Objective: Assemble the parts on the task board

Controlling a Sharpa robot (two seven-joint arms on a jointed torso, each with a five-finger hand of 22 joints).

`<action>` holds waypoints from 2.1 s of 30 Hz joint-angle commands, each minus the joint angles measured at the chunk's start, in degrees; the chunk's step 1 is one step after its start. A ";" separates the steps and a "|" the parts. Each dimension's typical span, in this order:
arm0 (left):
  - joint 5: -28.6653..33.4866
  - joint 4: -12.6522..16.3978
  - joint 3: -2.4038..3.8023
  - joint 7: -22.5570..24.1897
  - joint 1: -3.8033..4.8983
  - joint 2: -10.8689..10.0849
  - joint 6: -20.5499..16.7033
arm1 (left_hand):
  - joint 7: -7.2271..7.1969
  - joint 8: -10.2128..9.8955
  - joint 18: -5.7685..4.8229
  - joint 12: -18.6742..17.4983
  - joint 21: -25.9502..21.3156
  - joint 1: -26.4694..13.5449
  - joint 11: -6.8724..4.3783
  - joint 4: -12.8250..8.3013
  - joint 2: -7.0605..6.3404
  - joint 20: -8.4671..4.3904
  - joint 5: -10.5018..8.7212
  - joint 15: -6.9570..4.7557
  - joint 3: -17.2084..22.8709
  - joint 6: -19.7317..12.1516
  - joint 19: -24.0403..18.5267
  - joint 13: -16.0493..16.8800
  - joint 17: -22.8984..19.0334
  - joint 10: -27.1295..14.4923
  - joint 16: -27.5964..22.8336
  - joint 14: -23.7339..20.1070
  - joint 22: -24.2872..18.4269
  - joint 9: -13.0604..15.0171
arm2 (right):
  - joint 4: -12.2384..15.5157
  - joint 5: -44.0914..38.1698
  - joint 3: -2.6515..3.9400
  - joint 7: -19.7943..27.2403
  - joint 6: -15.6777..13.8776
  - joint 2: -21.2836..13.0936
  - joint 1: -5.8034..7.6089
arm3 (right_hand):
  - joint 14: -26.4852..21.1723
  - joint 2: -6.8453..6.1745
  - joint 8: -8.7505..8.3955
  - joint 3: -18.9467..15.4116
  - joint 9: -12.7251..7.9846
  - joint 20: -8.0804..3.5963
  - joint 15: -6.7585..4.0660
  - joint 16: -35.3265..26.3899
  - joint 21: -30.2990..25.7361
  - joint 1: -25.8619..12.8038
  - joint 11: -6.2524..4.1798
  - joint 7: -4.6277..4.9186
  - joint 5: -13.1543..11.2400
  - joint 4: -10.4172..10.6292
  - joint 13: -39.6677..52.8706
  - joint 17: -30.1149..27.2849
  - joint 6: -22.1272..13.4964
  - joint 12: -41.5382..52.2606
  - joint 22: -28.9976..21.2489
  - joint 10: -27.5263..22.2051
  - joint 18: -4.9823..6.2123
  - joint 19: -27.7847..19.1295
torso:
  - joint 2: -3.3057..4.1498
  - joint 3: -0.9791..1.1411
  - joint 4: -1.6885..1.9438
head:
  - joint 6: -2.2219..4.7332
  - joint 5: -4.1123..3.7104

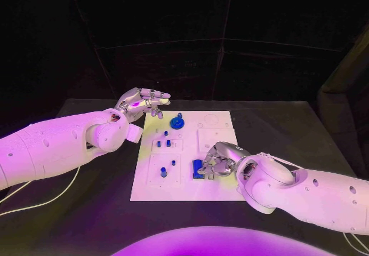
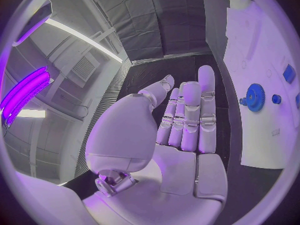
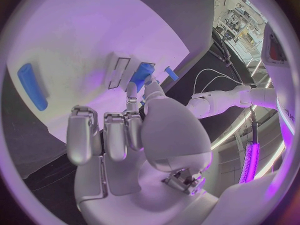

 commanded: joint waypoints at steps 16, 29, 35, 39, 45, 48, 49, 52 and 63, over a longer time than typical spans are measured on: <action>0.25 0.12 0.05 0.25 0.08 -0.16 0.53 | -0.08 0.05 0.79 0.36 -0.18 0.46 -0.04 -0.07 0.28 0.24 0.13 0.02 -0.32 -0.39 0.05 0.02 -0.05 -0.26 -0.24 -0.41 -0.06 0.04 | 3.50 7.53 0.09 9.52 -3.87 -8.12 0.74 | 4.61 1.18 -2.06 -0.66 -0.51 0.03 0.24 -0.32 -0.64 -0.75 0.50 1.09 3.43 -0.34 11.27 8.32 -2.04 -0.86 2.69 3.53 -0.82 1.57 | -0.14 -0.04 -0.05 | 0.16 -0.78; 0.25 0.28 0.04 0.40 0.06 -0.25 0.58 | -0.09 0.09 0.79 0.44 -0.24 0.48 -0.05 -0.08 0.30 0.24 0.13 0.03 -0.40 -0.37 0.07 0.04 -0.14 -0.27 -0.24 -0.46 -0.11 0.05 | 3.95 5.10 0.04 6.55 1.03 -16.75 1.31 | 4.44 1.12 -4.89 -1.56 -1.74 1.06 1.33 -0.74 -1.19 -1.61 1.72 2.43 5.65 -0.65 9.55 7.55 -4.03 -3.72 1.84 2.17 -0.63 1.15 | -0.30 -0.02 -0.73 | 0.58 -1.84; 0.25 0.16 0.00 0.39 -0.01 -0.28 0.68 | -0.09 0.09 0.79 0.44 -0.24 0.48 -0.05 -0.08 0.30 0.24 0.13 0.03 -0.40 -0.37 0.07 0.04 -0.14 -0.27 -0.24 -0.46 -0.11 0.05 | 2.80 1.51 0.01 3.27 4.43 -16.19 1.23 | 4.40 1.10 -4.57 -2.26 -1.49 1.13 1.23 -0.84 -1.27 -2.25 1.52 2.14 7.73 -0.41 9.33 7.41 -2.96 -4.15 1.76 2.01 -0.59 1.09 | -0.31 0.22 -1.13 | 0.53 -1.78; 0.25 0.11 -0.07 0.38 -0.05 -0.27 0.76 | -0.09 0.09 0.79 0.44 -0.24 0.48 -0.05 -0.08 0.30 0.24 0.13 0.03 -0.40 -0.37 0.07 0.04 -0.14 -0.27 -0.24 -0.46 -0.11 0.05 | 2.24 0.08 -0.01 1.92 6.17 -15.49 1.13 | 4.40 1.03 -4.32 -2.77 -1.26 1.05 1.11 -0.87 -1.28 -2.77 1.37 1.95 7.84 -0.16 9.30 7.39 -2.45 -4.23 1.77 2.01 -0.58 1.09 | -0.30 0.10 -0.84 | 0.49 -2.04; 0.25 -0.01 -0.16 0.38 -0.11 -0.22 0.85 | -0.10 0.13 0.79 0.50 -0.27 0.44 -0.05 -0.06 0.29 0.24 0.13 0.03 -0.47 -0.34 0.08 0.05 -0.23 -0.25 -0.26 -0.50 -0.13 0.06 | 1.66 -1.08 -0.02 1.17 7.33 -14.19 0.92 | 4.40 0.89 -4.25 -3.06 -1.17 1.00 1.05 -0.87 -1.30 -2.98 1.31 1.88 7.83 -0.06 9.32 7.40 -2.33 -4.22 1.75 2.03 -0.58 1.08 | -0.34 0.19 -0.91 | 0.39 -1.82; 0.25 -0.04 -0.24 0.37 -0.13 -0.24 0.86 | -0.10 0.13 0.79 0.50 -0.27 0.44 -0.05 -0.06 0.29 0.24 0.13 0.03 -0.47 -0.34 0.08 0.05 -0.23 -0.25 -0.26 -0.50 -0.13 0.06 | 1.40 -1.37 -0.02 0.93 7.88 -13.62 0.80 | 4.40 0.88 -4.25 -3.08 -1.16 1.00 1.05 -0.87 -1.30 -2.99 1.30 1.88 7.84 -0.06 9.33 7.41 -2.33 -4.20 1.75 2.04 -0.58 1.08 | -0.30 0.14 -0.94 | 0.38 -1.94; 0.25 -0.04 -0.26 0.37 -0.14 -0.25 0.86 | -0.10 0.13 0.79 0.50 -0.27 0.44 -0.05 -0.06 0.29 0.24 0.13 0.03 -0.47 -0.34 0.08 0.05 -0.23 -0.25 -0.26 -0.50 -0.13 0.06 | 1.31 -1.48 -0.02 0.82 8.07 -13.45 0.75 | 4.41 0.86 -4.25 -3.10 -1.15 1.00 1.05 -0.86 -1.30 -3.00 1.30 1.88 7.84 -0.06 9.34 7.42 -2.32 -4.18 1.75 2.05 -0.58 1.08 | -0.28 0.11 -0.95 | 0.32 -1.94; 0.25 -0.04 -0.31 0.37 -0.15 -0.29 0.87 | -0.10 0.13 0.79 0.50 -0.27 0.44 -0.05 -0.06 0.29 0.24 0.13 0.03 -0.47 -0.34 0.08 0.05 -0.23 -0.25 -0.26 -0.50 -0.13 0.06 | 0.96 -2.00 -0.03 0.26 9.09 -12.95 0.60 | 4.40 0.85 -4.24 -3.11 -1.15 1.00 1.04 -0.88 -1.31 -3.00 1.30 1.87 7.84 -0.06 9.33 7.37 -2.32 -4.20 1.74 2.04 -0.57 1.07 | -0.28 0.03 -0.90 | 0.28 -2.02; 0.25 -0.06 -0.40 0.34 -0.16 -0.37 0.96 | -0.10 0.13 0.79 0.50 -0.27 0.44 -0.05 -0.06 0.29 0.24 0.13 0.03 -0.47 -0.34 0.08 0.05 -0.23 -0.25 -0.26 -0.50 -0.13 0.06 | 0.43 -4.71 -0.03 -1.32 12.04 -11.66 0.32 | 4.37 0.66 -4.16 -3.21 -0.89 0.86 0.91 -0.97 -1.35 -1.49 1.15 1.74 7.84 -1.14 9.21 7.28 -2.21 -4.47 1.75 1.92 -0.58 1.04 | -0.32 0.06 -0.84 | 0.12 -1.94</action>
